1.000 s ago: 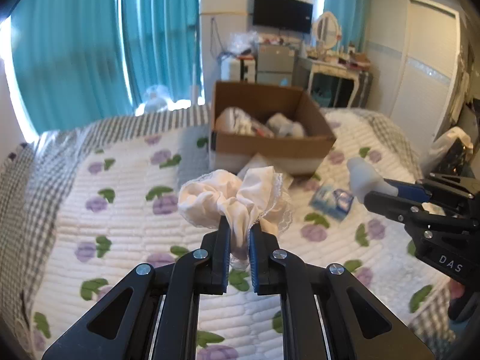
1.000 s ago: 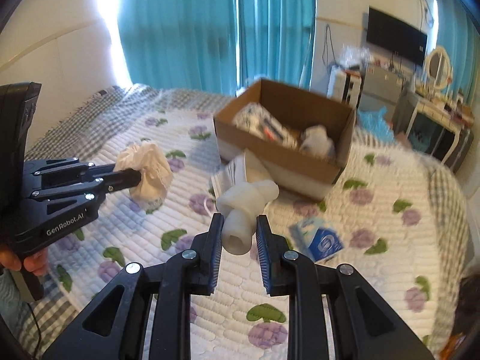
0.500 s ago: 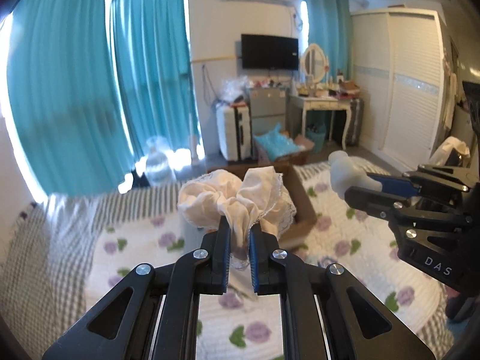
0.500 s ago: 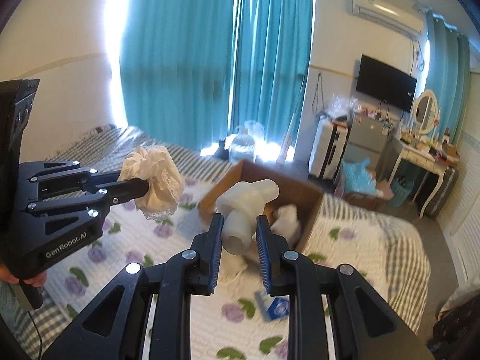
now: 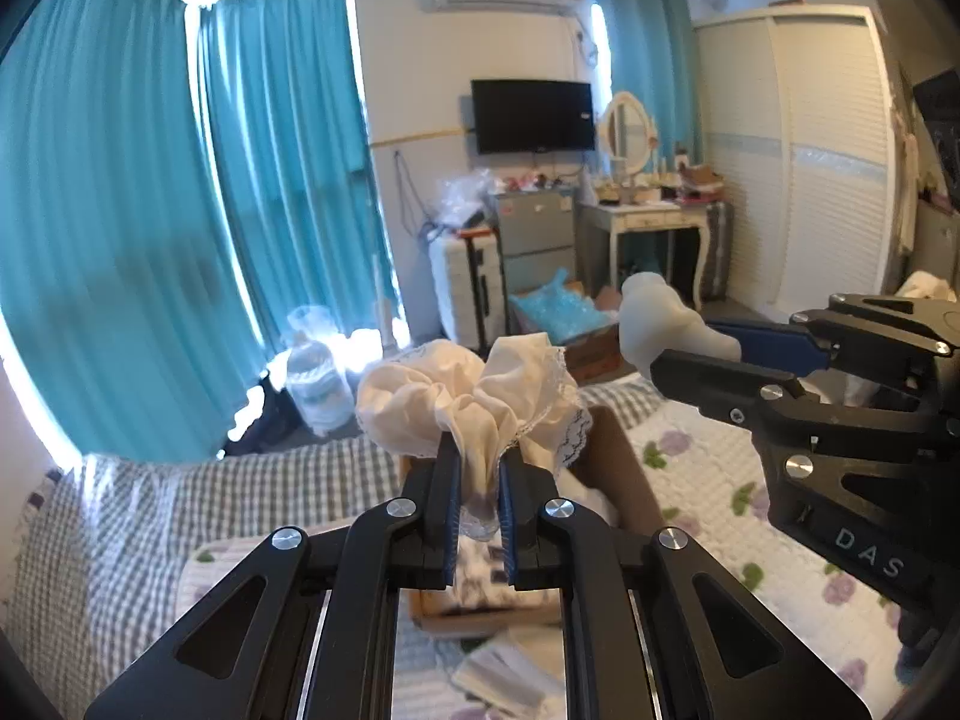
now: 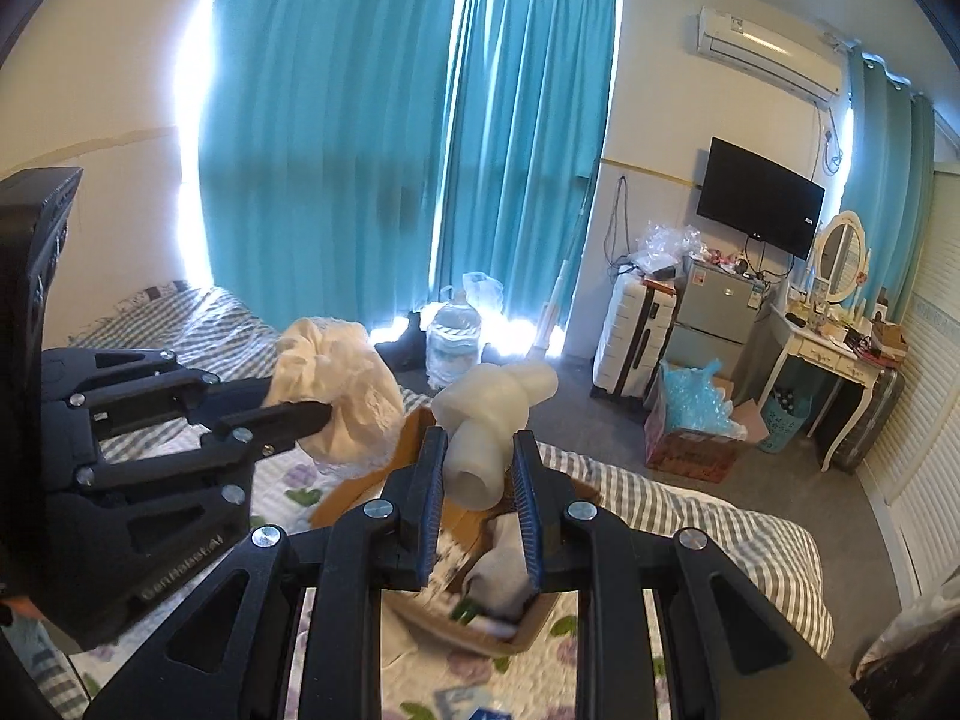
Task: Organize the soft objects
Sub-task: 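Carry the scrunchie and cloth into the box and open both grippers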
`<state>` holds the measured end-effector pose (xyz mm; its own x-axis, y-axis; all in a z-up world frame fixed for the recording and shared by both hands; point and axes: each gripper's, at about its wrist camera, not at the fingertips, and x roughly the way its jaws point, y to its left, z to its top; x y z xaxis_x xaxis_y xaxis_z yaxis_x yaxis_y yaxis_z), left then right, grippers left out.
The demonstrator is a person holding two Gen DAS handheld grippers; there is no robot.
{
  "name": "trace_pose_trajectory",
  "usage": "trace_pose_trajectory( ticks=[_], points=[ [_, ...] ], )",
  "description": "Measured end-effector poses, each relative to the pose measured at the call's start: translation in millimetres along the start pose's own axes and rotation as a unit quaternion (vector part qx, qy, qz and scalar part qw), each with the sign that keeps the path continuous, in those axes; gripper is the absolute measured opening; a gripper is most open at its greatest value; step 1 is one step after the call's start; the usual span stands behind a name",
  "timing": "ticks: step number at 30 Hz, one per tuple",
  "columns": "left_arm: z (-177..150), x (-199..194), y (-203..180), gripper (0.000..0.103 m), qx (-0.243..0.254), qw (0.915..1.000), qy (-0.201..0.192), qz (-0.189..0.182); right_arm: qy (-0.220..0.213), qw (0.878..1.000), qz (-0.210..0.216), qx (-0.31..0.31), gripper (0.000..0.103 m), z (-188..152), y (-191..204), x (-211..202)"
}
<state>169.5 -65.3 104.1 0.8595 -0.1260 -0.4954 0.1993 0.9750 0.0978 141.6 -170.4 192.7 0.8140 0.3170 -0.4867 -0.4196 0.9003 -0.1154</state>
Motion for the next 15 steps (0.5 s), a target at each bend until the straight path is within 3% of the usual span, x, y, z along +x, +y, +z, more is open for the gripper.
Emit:
trace_pose_trajectory(
  ticks=[15],
  points=[
    [-20.8, 114.4, -1.6, 0.01, -0.011, 0.9982, 0.058, -0.002, 0.057, 0.998, -0.003, 0.016, 0.021, -23.3, -40.3, 128.2]
  ],
)
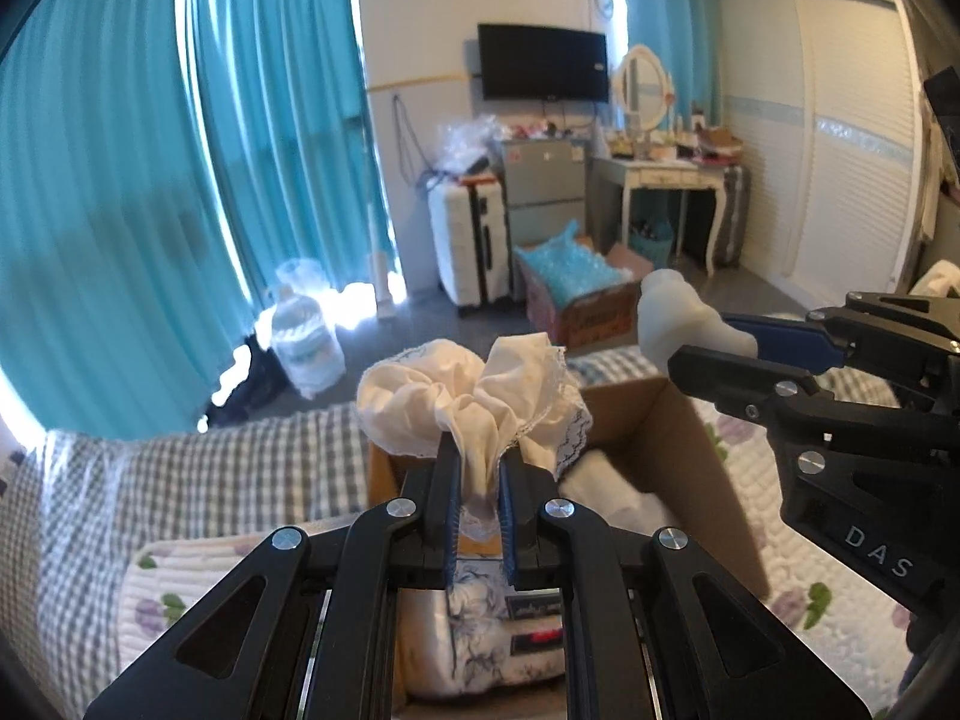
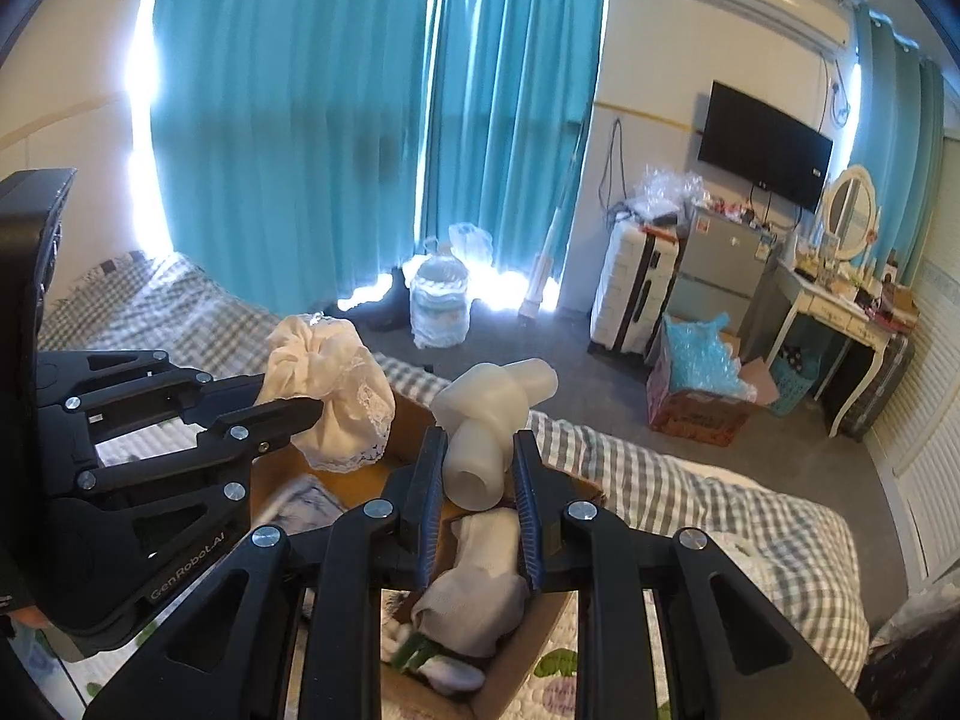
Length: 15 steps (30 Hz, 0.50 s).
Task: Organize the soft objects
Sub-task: 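Carry the scrunchie and cloth into the box and open both grippers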
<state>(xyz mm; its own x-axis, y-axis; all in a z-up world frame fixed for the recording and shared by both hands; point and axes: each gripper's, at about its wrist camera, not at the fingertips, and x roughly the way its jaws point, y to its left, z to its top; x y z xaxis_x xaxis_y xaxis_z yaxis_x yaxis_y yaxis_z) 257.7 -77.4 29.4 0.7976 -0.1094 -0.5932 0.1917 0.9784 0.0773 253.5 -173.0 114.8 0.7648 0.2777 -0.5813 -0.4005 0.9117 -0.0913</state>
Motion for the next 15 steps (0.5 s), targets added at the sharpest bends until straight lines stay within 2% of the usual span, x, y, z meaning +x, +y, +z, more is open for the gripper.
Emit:
trace_pose_trajectory(
  ticks=[8, 10, 11, 15],
  points=[
    [-13.0, 36.8, -12.6, 0.01, 0.009, 0.9997, 0.024, -0.006, 0.039, 0.999, 0.01, 0.017, 0.021, -26.1, -13.8, 60.8],
    [-15.2, 40.1, -13.3, 0.012, 0.009, 0.9996, 0.024, -0.009, 0.049, 0.999, 0.01, 0.019, 0.021, -34.6, -16.6, 73.3],
    [-15.2, 41.7, -13.1, 0.017, 0.009, 0.9996, 0.025, -0.009, 0.052, 0.998, 0.012, 0.021, 0.022, -37.4, -18.2, 77.6],
    [-15.8, 42.1, -16.4, 0.019, 0.015, 0.9994, 0.028, -0.01, 0.058, 0.998, 0.014, 0.03, 0.025, -44.0, -20.8, 84.0]
  ],
)
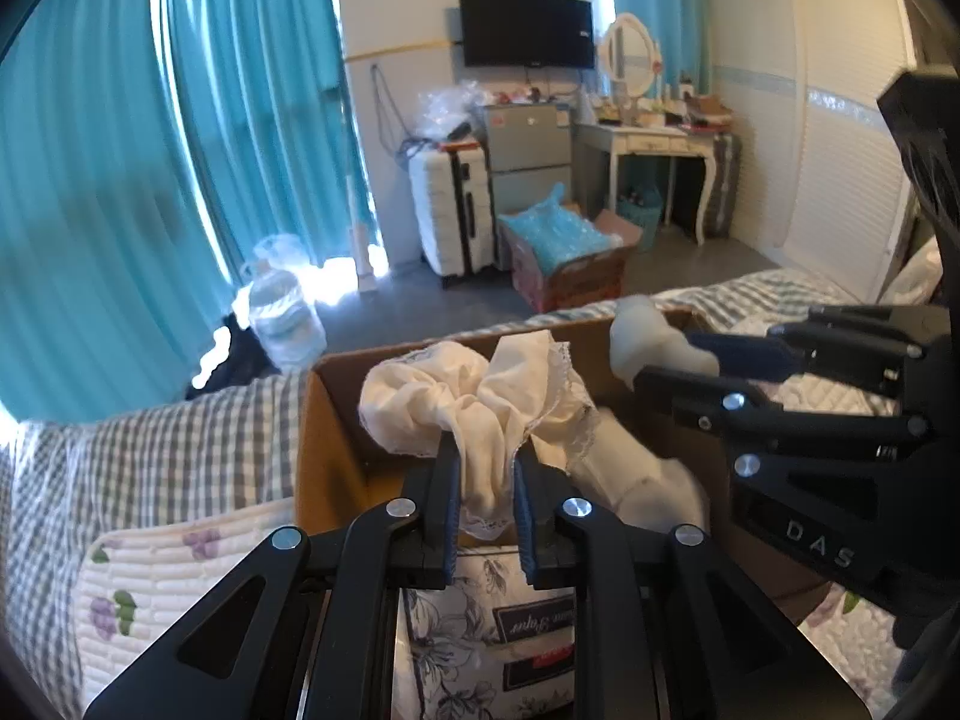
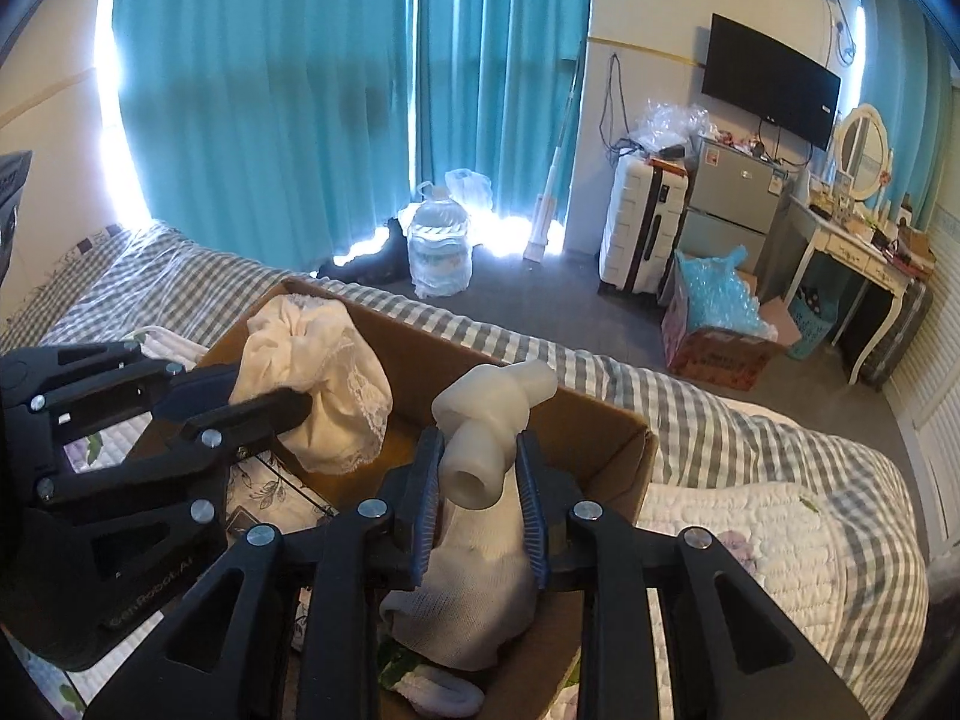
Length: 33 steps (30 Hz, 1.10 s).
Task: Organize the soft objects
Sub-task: 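Carry the scrunchie and cloth into the box and open both grippers, then grasp the white face mask with the left gripper while the right grasps the blue Vinda pack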
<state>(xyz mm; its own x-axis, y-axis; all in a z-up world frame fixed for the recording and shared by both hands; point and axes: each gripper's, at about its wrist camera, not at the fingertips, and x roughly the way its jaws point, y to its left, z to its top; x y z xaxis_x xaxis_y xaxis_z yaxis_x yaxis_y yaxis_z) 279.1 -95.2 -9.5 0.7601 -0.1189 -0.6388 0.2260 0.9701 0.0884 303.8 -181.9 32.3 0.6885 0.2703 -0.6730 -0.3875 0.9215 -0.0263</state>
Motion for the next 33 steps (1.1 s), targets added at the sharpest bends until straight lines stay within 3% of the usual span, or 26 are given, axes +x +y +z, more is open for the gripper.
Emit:
trace_pose_trajectory(
  ticks=[2, 3, 5, 6, 10, 13, 15, 16, 22, 24, 26, 28, 33],
  points=[
    [1.3, -3.7, -3.6, 0.021, 0.008, 0.9999, 0.005, 0.012, 0.001, 1.0, -0.004, 0.005, 0.027, 0.5, -2.6, -2.2],
    [1.4, -4.9, -3.1, 0.033, 0.01, 0.9998, 0.005, 0.017, -0.001, 1.0, -0.009, 0.007, 0.028, 1.1, -3.0, -5.6],
    [2.9, -18.3, -6.2, 0.053, 0.011, 0.9995, -0.006, 0.028, -0.008, 1.0, -0.019, 0.013, 0.046, 3.3, -5.6, -16.4],
    [4.4, -29.1, -7.1, 0.062, 0.01, 0.9992, -0.018, 0.033, -0.012, 1.0, -0.02, 0.016, 0.049, 5.8, -6.8, -20.9],
    [14.7, -66.9, -4.0, 0.065, 0.008, 0.9981, -0.043, 0.043, -0.036, 0.999, -0.029, 0.022, 0.053, 13.7, -8.3, -61.1],
    [26.1, -110.7, -4.0, 0.067, 0.004, 0.9967, -0.065, 0.048, -0.056, 0.997, -0.044, 0.017, 0.067, 22.3, -6.3, -103.6],
    [30.8, -140.4, -3.6, 0.082, 0.003, 0.9949, -0.086, 0.053, -0.072, 0.996, -0.049, 0.015, 0.071, 26.5, -4.9, -133.3],
    [32.3, -156.5, -5.0, 0.085, 0.003, 0.9935, -0.099, 0.056, -0.079, 0.996, -0.051, 0.013, 0.076, 28.0, -4.0, -149.5],
    [33.2, -232.1, -9.5, 0.087, 0.009, 0.9886, -0.137, 0.06, -0.112, 0.991, -0.069, 0.009, 0.093, 32.2, 4.4, -245.3],
    [27.6, -254.0, -12.7, 0.095, 0.011, 0.9878, -0.142, 0.063, -0.124, 0.99, -0.073, 0.004, 0.096, 28.7, 9.0, -274.7],
    [18.3, -270.0, -15.8, 0.101, 0.015, 0.9866, -0.149, 0.065, -0.13, 0.988, -0.077, -0.004, 0.098, 22.2, 14.7, -298.4],
    [7.8, -280.9, -18.5, 0.102, 0.02, 0.9856, -0.153, 0.068, -0.131, 0.988, -0.076, -0.01, 0.103, 12.9, 21.3, -315.0],
    [-21.6, -283.5, -20.3, 0.102, 0.01, 0.9886, -0.138, 0.06, -0.13, 0.989, -0.069, -0.016, 0.103, -17.9, 33.9, -333.0]
  ],
)
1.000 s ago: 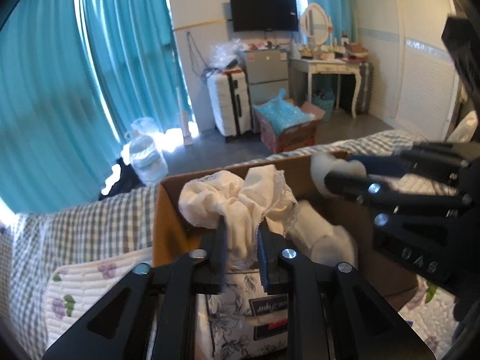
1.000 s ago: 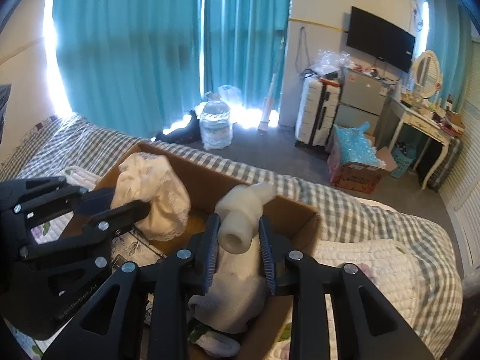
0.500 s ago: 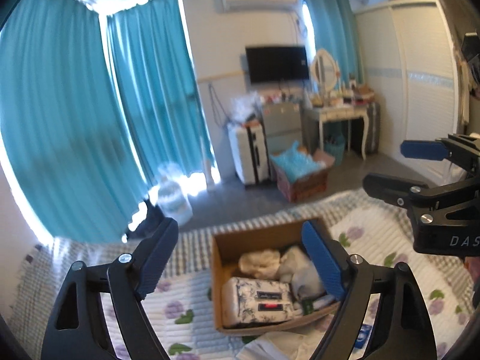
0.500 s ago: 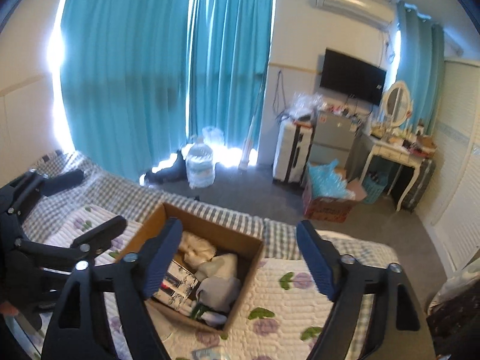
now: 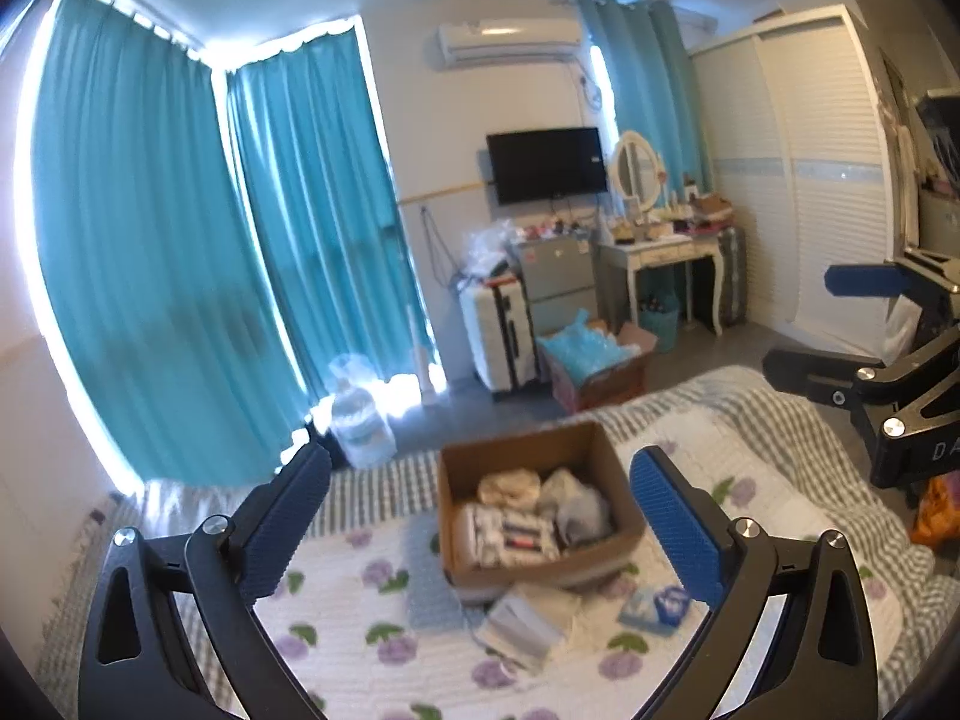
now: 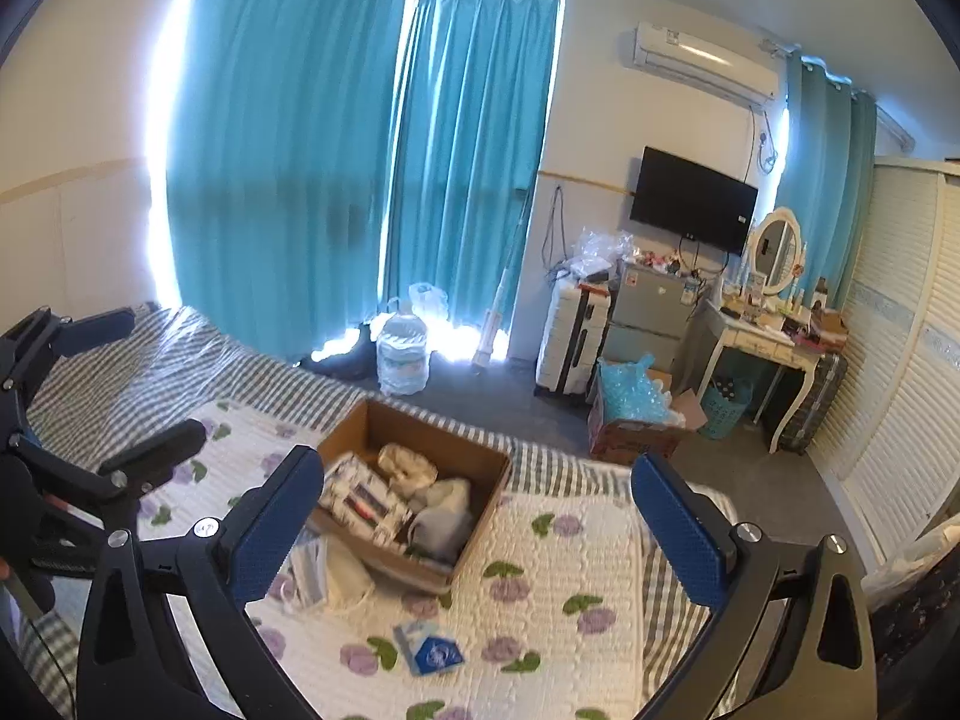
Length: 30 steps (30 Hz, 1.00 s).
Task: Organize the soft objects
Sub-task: 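Grasp the white face mask with the left gripper while the right grasps the blue Vinda pack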
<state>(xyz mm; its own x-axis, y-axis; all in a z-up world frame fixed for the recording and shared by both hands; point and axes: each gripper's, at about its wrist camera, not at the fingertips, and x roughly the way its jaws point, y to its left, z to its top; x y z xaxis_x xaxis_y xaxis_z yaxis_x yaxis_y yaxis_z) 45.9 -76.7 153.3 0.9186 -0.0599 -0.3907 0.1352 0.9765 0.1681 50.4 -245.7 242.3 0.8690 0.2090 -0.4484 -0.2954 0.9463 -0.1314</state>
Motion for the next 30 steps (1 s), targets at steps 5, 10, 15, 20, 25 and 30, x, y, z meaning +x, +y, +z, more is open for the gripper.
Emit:
trace_pose_trajectory(
  ticks=[5, 10, 15, 20, 25, 30],
  points=[
    [-43.8, 14.1, 0.8, 0.102, -0.024, 0.9991, 0.034, -0.001, 0.032, 0.999, 0.012, 0.012, 0.103, -48.2, 3.5, 10.1],
    [-91.2, 55.3, 2.8, 0.102, -0.058, 0.9945, 0.087, -0.006, 0.09, 0.996, 0.015, 0.016, 0.103, -103.5, 7.1, 60.5],
    [-140.8, 97.6, -4.0, 0.102, -0.064, 0.9887, 0.135, 0.0, 0.146, 0.989, 0.03, 0.019, 0.103, -151.6, 13.5, 116.0],
    [-173.9, 130.7, -7.5, 0.102, -0.064, 0.9834, 0.17, -0.007, 0.204, 0.978, 0.042, 0.007, 0.103, -191.8, 23.1, 177.1],
    [-196.4, 157.8, -10.0, 0.102, -0.056, 0.9793, 0.194, -0.016, 0.259, 0.964, 0.054, 0.007, 0.095, -227.3, 28.1, 228.9],
    [-205.4, 174.3, -14.5, 0.102, -0.048, 0.9773, 0.204, -0.029, 0.309, 0.948, 0.077, 0.008, 0.071, -251.4, 29.6, 262.0]
  ],
)
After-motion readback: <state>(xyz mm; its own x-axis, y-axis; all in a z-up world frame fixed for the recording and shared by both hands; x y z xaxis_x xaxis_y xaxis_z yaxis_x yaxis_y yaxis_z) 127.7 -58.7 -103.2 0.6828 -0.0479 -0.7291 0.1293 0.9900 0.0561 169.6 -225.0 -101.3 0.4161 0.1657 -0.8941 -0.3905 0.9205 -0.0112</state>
